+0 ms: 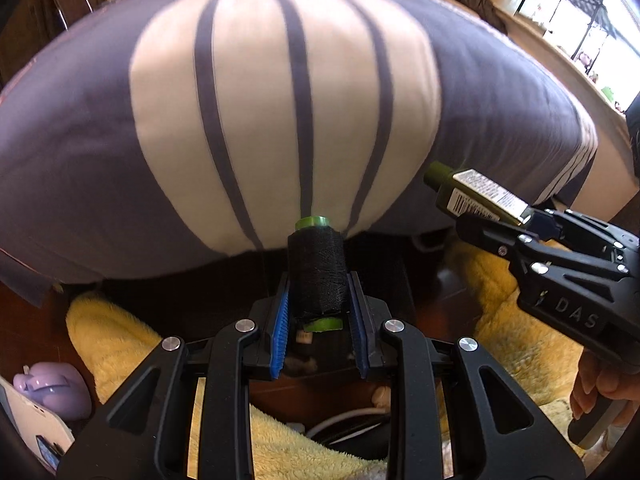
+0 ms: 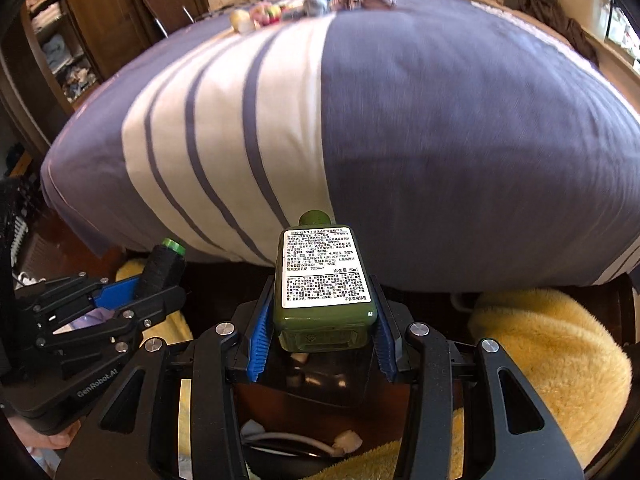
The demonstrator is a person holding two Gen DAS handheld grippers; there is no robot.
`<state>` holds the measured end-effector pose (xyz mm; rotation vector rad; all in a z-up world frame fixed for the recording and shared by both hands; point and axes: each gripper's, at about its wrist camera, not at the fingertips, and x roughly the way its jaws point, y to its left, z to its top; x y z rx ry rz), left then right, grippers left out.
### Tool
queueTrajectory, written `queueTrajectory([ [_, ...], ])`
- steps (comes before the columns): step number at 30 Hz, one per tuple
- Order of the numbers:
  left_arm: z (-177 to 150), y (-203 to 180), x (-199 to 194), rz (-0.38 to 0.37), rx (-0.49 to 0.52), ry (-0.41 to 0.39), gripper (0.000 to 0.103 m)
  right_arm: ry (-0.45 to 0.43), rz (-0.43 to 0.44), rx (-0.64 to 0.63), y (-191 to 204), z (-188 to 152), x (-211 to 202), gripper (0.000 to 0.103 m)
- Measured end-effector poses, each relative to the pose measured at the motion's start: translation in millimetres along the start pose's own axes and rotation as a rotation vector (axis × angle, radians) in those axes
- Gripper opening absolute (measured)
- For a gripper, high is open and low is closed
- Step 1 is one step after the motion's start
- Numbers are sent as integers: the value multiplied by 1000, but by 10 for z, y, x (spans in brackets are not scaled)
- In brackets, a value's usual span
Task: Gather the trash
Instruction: 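Lower the spool and green bottle into the black bin and open both tools, then raise both tools back toward the remaining items on the bed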
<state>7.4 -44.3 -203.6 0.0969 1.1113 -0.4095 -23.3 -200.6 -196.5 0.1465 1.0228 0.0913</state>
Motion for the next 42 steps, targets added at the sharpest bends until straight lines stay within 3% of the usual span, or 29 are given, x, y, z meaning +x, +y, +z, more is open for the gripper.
queueTrajectory([
  [12, -136, 170, 606, -48, -33, 153, 25, 148, 37, 40, -98, -182, 560, 44],
  [22, -68, 191, 998, -81, -40, 244, 27, 230, 18, 79, -155, -138, 885, 45],
  [27, -86, 192, 1029, -73, -35, 247, 46, 221, 19, 92, -179, -61, 881, 49],
  [31, -71, 199, 951, -54, -38, 226, 53, 198, 5, 100, -239, -48, 822, 55],
  [38, 1, 158, 626, -4, -28, 153, 75, 120, -28, 94, -266, 35, 563, 83],
  [42, 43, 187, 402, 14, -26, 101, 85, 78, -34, 90, -233, 67, 414, 89],
])
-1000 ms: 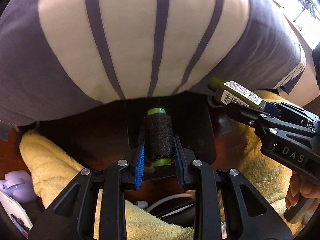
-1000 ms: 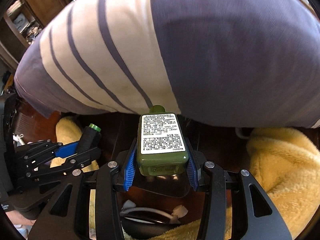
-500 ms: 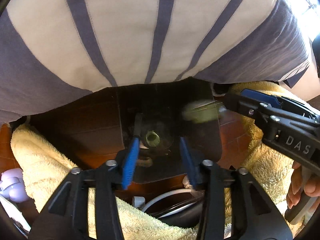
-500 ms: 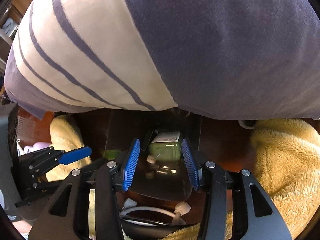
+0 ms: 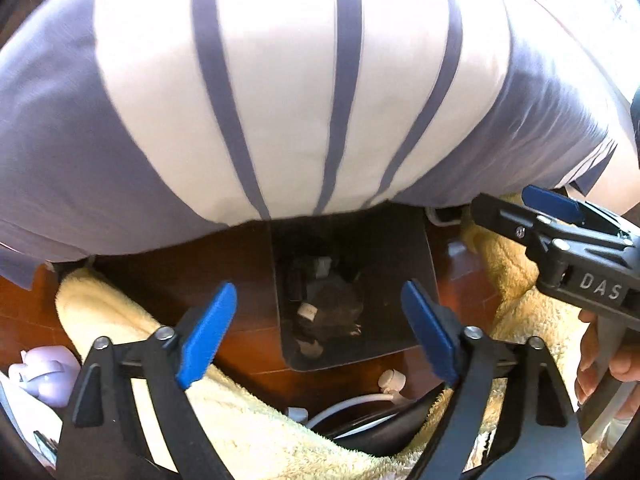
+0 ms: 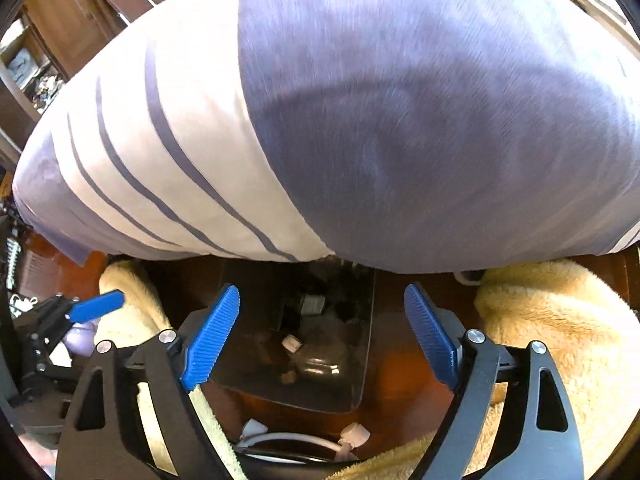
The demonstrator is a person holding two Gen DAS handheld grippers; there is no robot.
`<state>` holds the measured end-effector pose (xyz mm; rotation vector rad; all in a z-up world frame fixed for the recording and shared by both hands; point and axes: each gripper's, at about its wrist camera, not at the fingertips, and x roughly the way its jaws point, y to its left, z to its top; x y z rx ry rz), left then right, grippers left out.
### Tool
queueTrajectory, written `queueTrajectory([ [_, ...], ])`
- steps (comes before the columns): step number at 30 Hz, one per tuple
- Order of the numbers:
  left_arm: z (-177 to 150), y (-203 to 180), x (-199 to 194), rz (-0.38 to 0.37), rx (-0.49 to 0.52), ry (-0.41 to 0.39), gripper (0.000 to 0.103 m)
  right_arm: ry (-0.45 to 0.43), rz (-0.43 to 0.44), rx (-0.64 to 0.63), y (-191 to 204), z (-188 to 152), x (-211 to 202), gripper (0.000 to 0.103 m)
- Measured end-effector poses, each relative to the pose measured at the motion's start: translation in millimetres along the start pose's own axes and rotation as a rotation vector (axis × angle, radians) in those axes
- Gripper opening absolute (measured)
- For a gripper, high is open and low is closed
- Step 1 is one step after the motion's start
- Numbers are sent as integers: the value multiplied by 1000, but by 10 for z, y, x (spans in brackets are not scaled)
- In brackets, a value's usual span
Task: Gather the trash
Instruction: 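Raise both tools back toward the remaining items on the bed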
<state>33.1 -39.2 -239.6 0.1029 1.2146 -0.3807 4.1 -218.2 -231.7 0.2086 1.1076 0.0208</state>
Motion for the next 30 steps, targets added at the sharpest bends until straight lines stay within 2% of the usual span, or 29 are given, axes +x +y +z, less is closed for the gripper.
queueTrajectory([
  [2, 16, 5, -143, 14, -1, -33, 88, -20, -5, -5, 13, 5, -73, 95],
  [4, 35, 3, -274, 25, -1, -63, 91, -60, -6, -13, 31, 16, -185, 95],
  [12, 158, -40, -806, 50, 22, -215, 92, -255, -21, -58, 59, 172, -784, 95],
  [20, 482, -74, -1300, 72, 41, -338, 92, -384, -43, -57, -7, 505, -1243, 95],
  [25, 736, 42, -1414, 81, 38, -384, 92, -442, -54, -41, -83, 769, -1417, 95],
  [30, 1025, 104, -1408, 97, 31, -404, 92, -456, -54, -34, -142, 1022, -1391, 95],
])
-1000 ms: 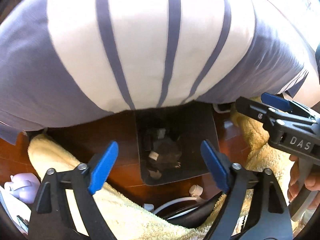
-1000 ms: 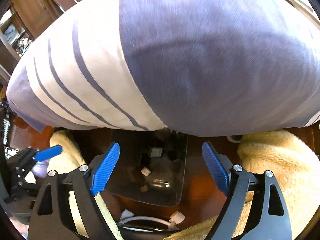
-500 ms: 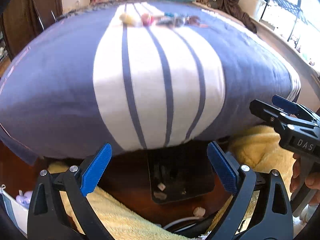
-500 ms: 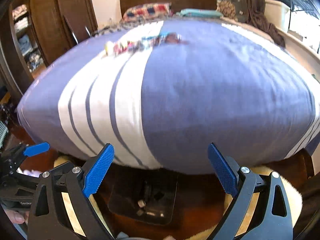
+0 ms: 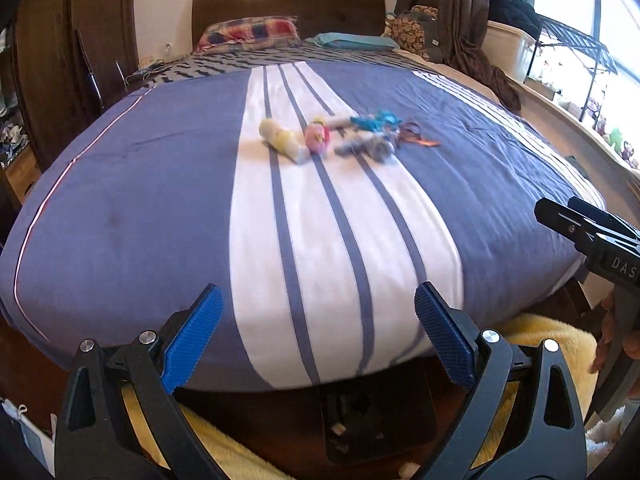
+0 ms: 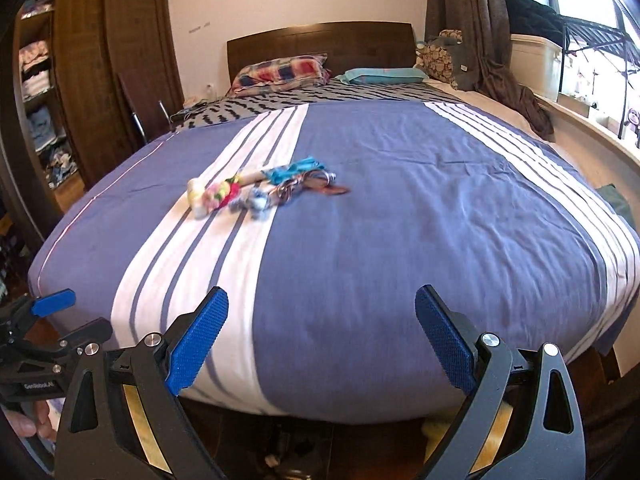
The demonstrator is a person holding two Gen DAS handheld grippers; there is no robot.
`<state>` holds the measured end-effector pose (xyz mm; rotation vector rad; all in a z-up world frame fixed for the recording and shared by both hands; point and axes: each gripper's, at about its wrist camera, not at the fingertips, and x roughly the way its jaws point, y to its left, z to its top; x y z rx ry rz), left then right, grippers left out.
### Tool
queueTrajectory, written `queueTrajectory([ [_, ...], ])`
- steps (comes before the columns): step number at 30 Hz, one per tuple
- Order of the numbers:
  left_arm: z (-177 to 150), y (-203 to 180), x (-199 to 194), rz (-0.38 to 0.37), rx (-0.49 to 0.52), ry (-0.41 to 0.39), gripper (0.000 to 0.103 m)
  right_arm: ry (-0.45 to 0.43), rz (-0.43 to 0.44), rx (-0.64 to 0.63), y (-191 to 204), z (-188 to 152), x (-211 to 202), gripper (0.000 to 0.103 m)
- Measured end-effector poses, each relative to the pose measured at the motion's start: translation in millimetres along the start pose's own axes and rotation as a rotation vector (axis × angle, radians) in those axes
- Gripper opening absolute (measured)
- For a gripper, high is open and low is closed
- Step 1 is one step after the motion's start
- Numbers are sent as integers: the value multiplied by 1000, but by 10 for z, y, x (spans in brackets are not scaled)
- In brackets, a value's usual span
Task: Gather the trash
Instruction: 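Raise both tools back toward the remaining items on the bed, then grasp the yellow bottle with the left tool while the right tool grasps the grey cloth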
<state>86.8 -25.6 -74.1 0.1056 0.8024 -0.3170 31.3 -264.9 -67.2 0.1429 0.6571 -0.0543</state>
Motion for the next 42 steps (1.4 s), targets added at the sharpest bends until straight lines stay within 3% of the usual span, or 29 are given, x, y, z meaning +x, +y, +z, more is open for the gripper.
queueTrajectory([
  [17, 677, 423, 969, 71, -62, 39, 91, 49, -38, -47, 98, 548, 1043, 94],
  [26, 985, 354, 1636, 101, -60, 106, 91, 63, -38, -37, 129, 711, 1337, 92],
  [35, 1314, 344, 1934, 112, -94, 110, 89, 78, 3, -31, 219, 767, 1499, 88],
  [38, 1371, 388, 1974, 111, -103, 112, 84, 80, 16, -30, 268, 765, 1512, 84],
  [42, 1365, 468, 1945, 105, -104, 105, 62, 97, 78, -34, 384, 724, 1522, 69],
])
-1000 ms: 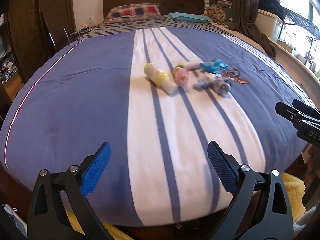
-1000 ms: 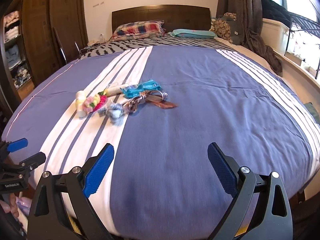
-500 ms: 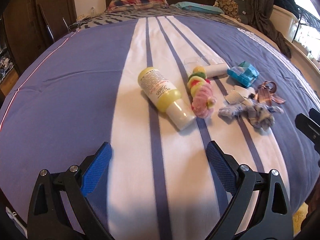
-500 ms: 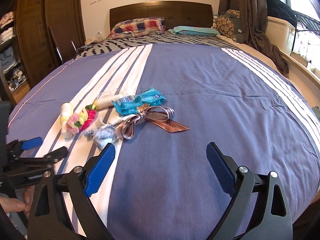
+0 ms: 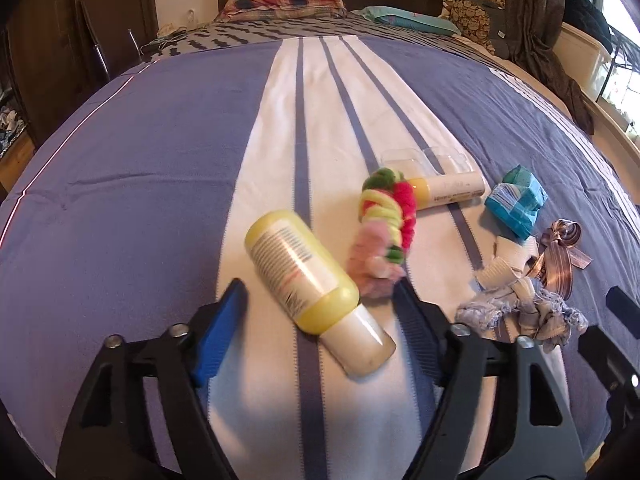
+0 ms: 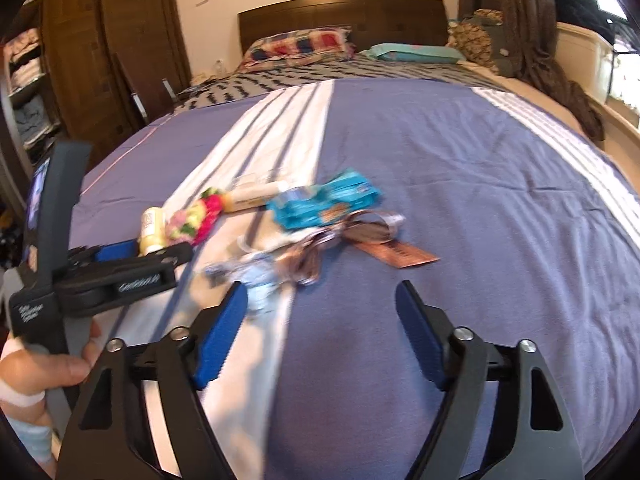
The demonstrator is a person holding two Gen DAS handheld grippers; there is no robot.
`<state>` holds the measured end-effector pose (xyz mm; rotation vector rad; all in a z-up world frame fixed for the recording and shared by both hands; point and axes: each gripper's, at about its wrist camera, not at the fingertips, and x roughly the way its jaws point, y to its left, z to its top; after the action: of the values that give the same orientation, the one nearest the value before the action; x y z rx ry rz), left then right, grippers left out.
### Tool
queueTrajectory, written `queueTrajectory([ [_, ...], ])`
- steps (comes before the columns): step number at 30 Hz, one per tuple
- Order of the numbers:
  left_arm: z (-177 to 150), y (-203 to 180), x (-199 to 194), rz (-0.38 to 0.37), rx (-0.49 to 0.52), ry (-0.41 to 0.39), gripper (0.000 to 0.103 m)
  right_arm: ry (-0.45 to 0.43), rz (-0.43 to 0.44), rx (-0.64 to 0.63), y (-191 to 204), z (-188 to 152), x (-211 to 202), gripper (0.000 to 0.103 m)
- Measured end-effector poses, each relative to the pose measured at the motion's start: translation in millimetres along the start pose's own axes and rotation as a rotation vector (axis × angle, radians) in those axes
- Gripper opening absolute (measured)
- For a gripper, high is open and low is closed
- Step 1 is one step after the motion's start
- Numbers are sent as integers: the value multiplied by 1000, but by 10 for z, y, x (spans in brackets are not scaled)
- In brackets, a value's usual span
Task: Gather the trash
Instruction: 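Grasp the yellow bottle with the left tool while the right tool grasps the grey cloth, then carry the yellow bottle and grey cloth down toward the black bin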
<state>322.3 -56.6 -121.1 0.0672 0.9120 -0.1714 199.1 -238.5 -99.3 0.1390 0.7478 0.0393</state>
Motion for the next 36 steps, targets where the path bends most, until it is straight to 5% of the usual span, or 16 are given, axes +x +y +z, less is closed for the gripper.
queueTrajectory([
  [4, 22, 129, -10, -28, -8, -1, 47, 16, 50, -25, 166, -49, 44, 58],
  [13, 2, 271, -23, -78, 13, -8, 32, 52, 59, -65, 364, 22, 300, 36],
  [14, 0, 286, -26, -83, 15, -9, 31, 56, 53, -67, 373, 31, 338, 28],
  [26, -236, 298, -293, -80, 40, -26, 30, 21, 79, -91, 480, -49, 69, 24],
  [36, -749, 177, -1111, -102, 70, -103, 30, -15, 55, -67, 391, -290, -576, 24],
])
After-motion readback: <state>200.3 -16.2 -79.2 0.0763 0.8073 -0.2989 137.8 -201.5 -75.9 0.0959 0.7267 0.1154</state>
